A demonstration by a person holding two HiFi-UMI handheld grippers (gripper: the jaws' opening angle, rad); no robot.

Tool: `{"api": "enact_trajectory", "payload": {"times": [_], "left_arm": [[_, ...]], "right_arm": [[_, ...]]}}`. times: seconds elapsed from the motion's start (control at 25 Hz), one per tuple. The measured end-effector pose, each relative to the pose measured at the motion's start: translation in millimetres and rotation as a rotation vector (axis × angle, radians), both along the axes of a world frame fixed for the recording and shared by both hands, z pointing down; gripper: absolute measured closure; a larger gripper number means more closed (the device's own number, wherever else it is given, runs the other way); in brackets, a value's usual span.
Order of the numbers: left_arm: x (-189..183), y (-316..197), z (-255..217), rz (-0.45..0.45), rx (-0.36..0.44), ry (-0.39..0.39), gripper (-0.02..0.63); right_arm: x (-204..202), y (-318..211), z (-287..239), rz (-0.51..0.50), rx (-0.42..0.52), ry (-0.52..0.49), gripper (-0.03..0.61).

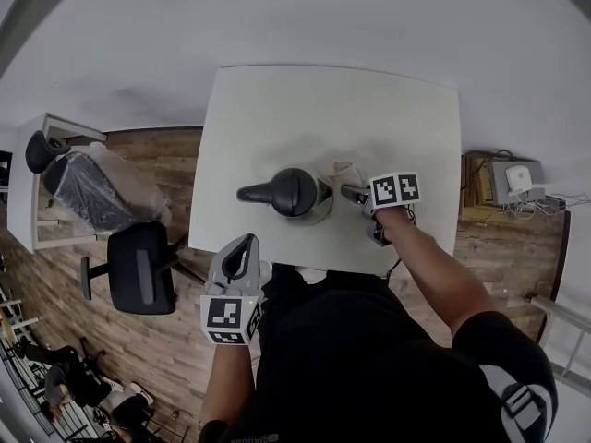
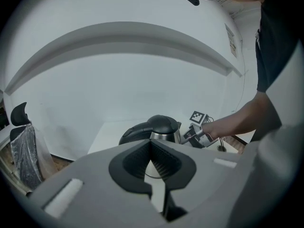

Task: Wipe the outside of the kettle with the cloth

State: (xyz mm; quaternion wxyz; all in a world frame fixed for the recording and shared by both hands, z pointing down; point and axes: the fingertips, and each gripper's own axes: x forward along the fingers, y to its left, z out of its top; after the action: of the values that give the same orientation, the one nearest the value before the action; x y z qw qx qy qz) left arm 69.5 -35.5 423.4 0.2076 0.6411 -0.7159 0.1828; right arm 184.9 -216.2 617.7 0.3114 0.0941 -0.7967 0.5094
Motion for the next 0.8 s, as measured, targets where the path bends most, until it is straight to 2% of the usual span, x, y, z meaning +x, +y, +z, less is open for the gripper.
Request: {"api": "enact_trajectory", "payload": {"times": [0.12,0.24,0.36,0.52,0.64,0.8], "left_arm": [[-9.5,0.0,-3.1,-0.006,0.0,-0.015,0.606],[-24.0,-5.4,-3.6,0.013,0.012,-0.032,0.606],[-35.6,-14.1,-5.1,0.073,0.016,-0.053,0.606],[-49.4,-30.2,-7.7,0.139,0.035,-0.058,0.606],[-58.7,-33.4,-2.3,0.191,0.034,-0.057,0.606],[-75.0,-34.2,4.3,0.201,0.046,-0.041,0.606]], "right_arm": [[2.6,0.4,-42.8,0.037,0.02,-0.126,0.486],[3.5,-1.6,-82.5,0.043,0.053,-0.205,0.486],[1.0,1.8,-127.6,-0.031,0.191,-0.25,0.486],[-7.4,10.7,-158.2,-0.203,0.452,-0.182,0.486],[-20.1,13.5,-165.7,-0.293,0.53,-0.13,0.486],[-35.2,10.3,-168.0,-0.416,0.58,-0.056,0.486]]}}
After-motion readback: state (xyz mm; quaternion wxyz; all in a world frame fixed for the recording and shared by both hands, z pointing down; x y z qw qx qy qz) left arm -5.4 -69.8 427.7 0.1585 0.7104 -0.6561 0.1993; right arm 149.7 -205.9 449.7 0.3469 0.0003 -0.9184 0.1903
